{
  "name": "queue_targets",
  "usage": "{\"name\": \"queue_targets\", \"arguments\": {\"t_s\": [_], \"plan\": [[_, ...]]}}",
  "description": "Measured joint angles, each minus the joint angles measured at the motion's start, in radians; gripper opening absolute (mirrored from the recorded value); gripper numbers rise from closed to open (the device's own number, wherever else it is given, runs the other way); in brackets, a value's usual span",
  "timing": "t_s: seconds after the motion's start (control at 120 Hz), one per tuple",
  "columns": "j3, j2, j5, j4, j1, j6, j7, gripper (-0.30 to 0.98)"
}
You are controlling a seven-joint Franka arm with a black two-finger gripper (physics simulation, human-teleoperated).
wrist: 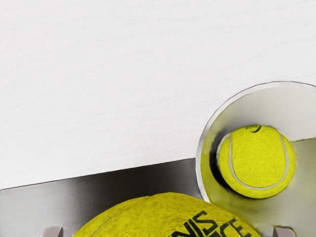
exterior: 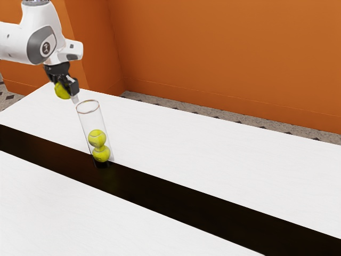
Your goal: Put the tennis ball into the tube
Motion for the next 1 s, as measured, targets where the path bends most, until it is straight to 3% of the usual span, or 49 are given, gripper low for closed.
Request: {"name": "queue_targets", "arguments": {"t_s": [0.533,0.792,1.0], "plan": [[-0.065,0.083,-0.012,0.07,0.006,0.017,-0.013,0.34],[-0.065,0.084,-0.035,0.071,0.007,0.013,0.007,0.55],[-0.065,0.078,-0.04,0.07,0.004,0.01,0.025,0.64]]}}
